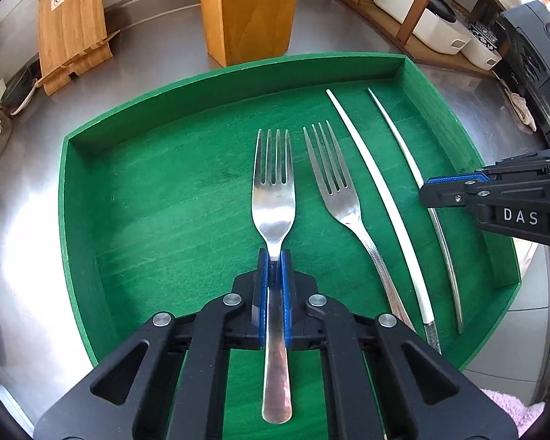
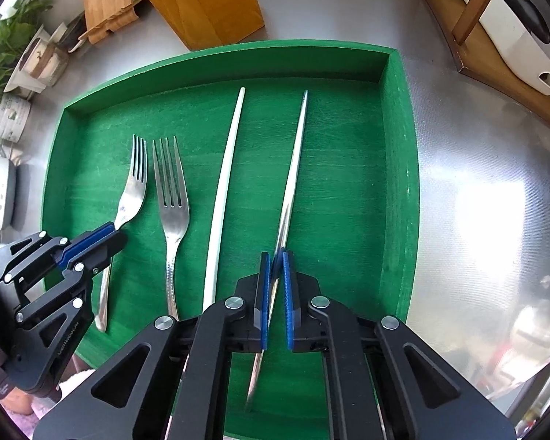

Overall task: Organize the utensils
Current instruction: 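Lift the fork and chopstick and lower them into the orange holder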

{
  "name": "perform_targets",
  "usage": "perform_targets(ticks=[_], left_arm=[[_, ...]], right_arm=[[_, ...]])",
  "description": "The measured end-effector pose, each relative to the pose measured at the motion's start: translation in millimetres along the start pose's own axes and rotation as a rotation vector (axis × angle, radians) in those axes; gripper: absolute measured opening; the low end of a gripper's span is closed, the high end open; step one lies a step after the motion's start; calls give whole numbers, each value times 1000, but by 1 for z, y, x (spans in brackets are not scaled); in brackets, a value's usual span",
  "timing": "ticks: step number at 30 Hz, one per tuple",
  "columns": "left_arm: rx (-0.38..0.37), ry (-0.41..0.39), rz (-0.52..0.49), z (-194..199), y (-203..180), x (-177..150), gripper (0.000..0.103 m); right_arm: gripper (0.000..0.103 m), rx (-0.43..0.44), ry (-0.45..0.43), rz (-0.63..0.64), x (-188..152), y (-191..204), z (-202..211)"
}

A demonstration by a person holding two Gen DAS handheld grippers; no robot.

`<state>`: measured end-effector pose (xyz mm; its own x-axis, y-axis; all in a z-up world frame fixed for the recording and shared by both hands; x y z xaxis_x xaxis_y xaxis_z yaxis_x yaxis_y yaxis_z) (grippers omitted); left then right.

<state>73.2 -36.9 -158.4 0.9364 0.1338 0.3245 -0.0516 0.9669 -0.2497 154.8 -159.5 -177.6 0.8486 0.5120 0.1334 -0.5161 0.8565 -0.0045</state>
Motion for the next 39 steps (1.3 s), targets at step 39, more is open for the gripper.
perform_targets(ticks=[39], left_arm=[[-141,-851,-37,158,29,113,5]], right_arm=[[5,174,-945,-75,79,-6,161]])
Point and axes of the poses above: each gripper's, at about its wrist camera, not at the fingertips, and z roughly against the way its jaws point, y to its left, x to its top, the point moved 5 cm from there along -z, roughly the way its jaws point, and after that the axes turned 10 degrees about -x, right-handed, at the moved point
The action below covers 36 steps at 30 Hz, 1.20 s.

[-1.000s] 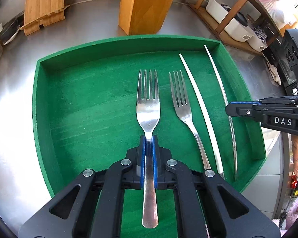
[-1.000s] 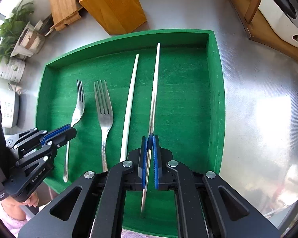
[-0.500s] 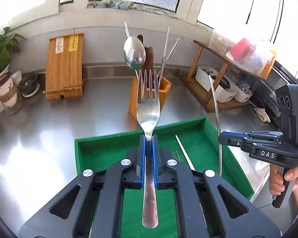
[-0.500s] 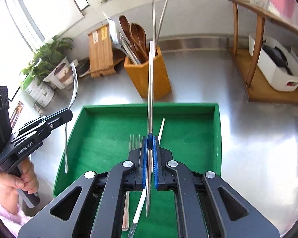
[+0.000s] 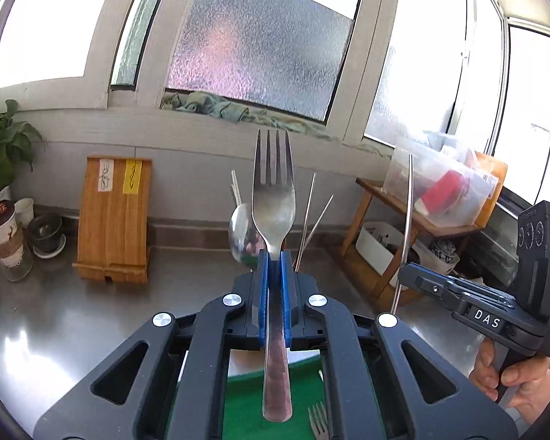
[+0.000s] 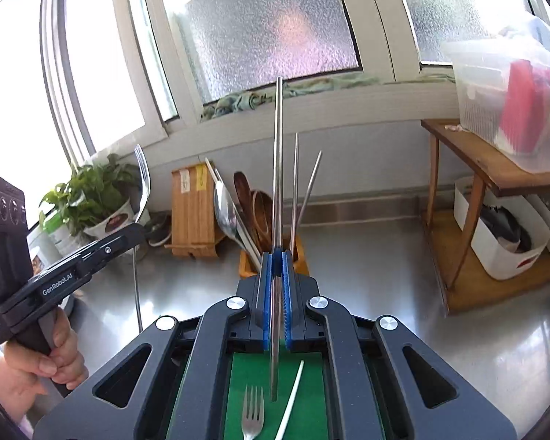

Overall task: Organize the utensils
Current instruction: 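Lift the fork and chopstick and lower them into the orange holder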

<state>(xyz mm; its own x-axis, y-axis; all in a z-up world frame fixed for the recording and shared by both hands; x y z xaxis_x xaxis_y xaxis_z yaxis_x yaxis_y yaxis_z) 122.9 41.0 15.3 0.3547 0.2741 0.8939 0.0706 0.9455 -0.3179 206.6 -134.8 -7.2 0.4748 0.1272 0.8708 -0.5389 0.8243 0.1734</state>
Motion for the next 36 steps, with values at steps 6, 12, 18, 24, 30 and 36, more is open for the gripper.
perform_targets(ticks=[6,12,18,24,30,36], left_arm=[[-76,-77,48,-38,7,30,5],[-109,-104,82,-82,19,33,5],[-91,-102,53,-109,25,21,5],[-54,-137,15,-114,26,7,5],[-13,-181,-61,-111,19,3,5],[-1,-181,-68,-119,23,1,5]], right_arm=[[5,20,-93,-20,44,7,-25],[5,23,-126,-26,62,13,-55],[5,7,-131,-13,60,9,-71],[5,8,-98,-4,43,4,-84],[5,4,-60,13,26,2,-89],[5,1,-49,13,20,2,-89]])
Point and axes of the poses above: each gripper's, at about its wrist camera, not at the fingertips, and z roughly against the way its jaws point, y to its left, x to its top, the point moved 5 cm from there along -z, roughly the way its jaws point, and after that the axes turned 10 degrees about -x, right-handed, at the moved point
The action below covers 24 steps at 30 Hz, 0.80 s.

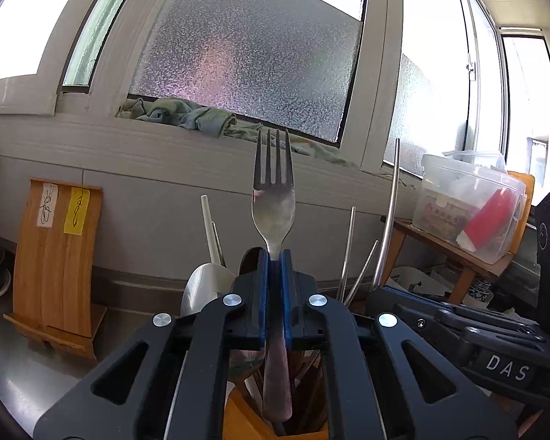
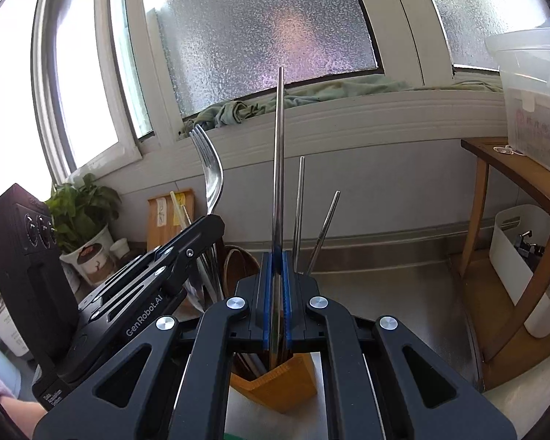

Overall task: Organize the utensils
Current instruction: 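Lift the fork and chopstick and lower them into the orange holder, then open both tools to release the utensils and return over the tray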

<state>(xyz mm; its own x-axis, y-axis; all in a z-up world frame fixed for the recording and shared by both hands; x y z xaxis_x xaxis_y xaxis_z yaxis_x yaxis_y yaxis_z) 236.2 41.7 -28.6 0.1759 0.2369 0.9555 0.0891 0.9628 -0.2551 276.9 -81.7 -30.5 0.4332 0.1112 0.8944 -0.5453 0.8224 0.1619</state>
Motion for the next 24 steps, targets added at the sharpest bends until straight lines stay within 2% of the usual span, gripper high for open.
perform_targets(ticks=[6,12,18,19,20,21,24], left_arm=[[-51,54,-24,7,-8,-25,5],[-100,161,43,11,4,-44,6],[-134,220,90,12,8,-48,7],[-139,222,100,13,7,-47,9],[-142,225,109,15,7,-46,20],[-142,220,117,18,6,-45,26],[-140,206,130,27,4,-41,32]], right_arm=[[5,2,30,11,-9,-2,-3],[6,37,100,29,-24,-5,-9],[6,54,149,1,-35,-10,-14],[6,56,157,4,-36,-10,-14],[8,60,172,8,-38,-10,-16],[9,56,184,12,-41,-9,-17],[9,41,211,30,-50,-8,-19]])
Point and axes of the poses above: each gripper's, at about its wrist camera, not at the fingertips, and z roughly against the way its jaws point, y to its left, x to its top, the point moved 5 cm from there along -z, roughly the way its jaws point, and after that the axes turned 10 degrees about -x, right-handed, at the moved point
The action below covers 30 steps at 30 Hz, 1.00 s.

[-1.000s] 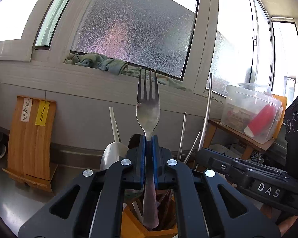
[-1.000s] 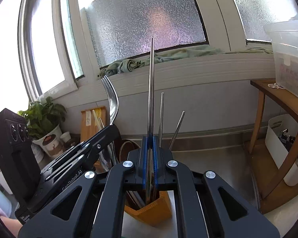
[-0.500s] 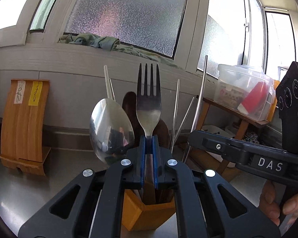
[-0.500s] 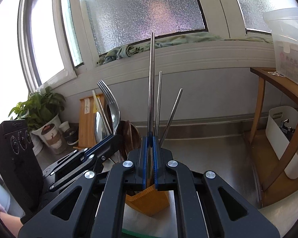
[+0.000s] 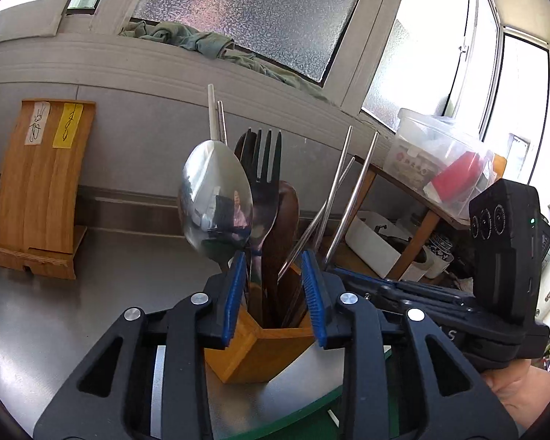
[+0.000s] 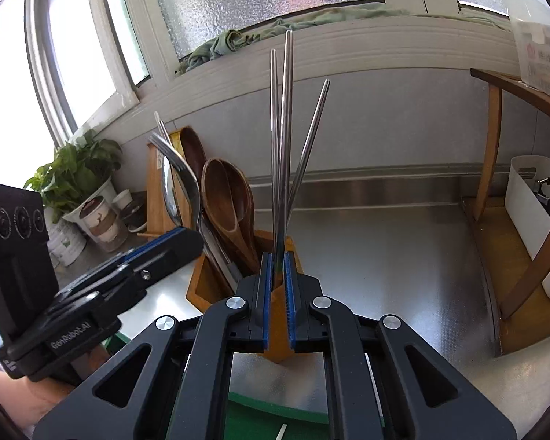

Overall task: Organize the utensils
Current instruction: 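Open both tools to release the utensils and return over the tray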

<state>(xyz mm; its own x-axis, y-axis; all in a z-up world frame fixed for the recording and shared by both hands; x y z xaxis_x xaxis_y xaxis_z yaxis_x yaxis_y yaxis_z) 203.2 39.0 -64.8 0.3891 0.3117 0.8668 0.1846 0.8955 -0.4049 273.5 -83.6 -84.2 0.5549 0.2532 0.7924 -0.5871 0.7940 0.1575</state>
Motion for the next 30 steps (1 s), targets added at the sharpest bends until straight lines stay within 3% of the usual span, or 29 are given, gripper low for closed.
perform_targets(ticks=[3,5,6,7,9,14,17,24,30], left_arm=[[13,-10,12,10,-1,2,34],[24,-15,23,19,-1,3,41],[31,-18,28,24,-1,3,43],[35,-21,32,30,-1,4,48],[40,-27,38,41,-3,5,56],[47,-31,39,72,-12,7,81],[60,-24,50,91,-18,6,95],[91,59,153,121,-18,-10,95],[129,208,230,130,-13,-38,95]], right_arm=[[10,-9,11,-3,-4,0,3],[11,-21,11,4,-5,0,9],[16,-26,15,8,-6,0,13],[24,-28,16,12,-7,0,17],[76,-43,1,10,-7,-2,29],[99,-52,5,25,-8,0,58],[99,-59,43,49,-11,4,71],[99,-86,137,62,-25,9,97],[99,-68,241,26,-50,7,112]])
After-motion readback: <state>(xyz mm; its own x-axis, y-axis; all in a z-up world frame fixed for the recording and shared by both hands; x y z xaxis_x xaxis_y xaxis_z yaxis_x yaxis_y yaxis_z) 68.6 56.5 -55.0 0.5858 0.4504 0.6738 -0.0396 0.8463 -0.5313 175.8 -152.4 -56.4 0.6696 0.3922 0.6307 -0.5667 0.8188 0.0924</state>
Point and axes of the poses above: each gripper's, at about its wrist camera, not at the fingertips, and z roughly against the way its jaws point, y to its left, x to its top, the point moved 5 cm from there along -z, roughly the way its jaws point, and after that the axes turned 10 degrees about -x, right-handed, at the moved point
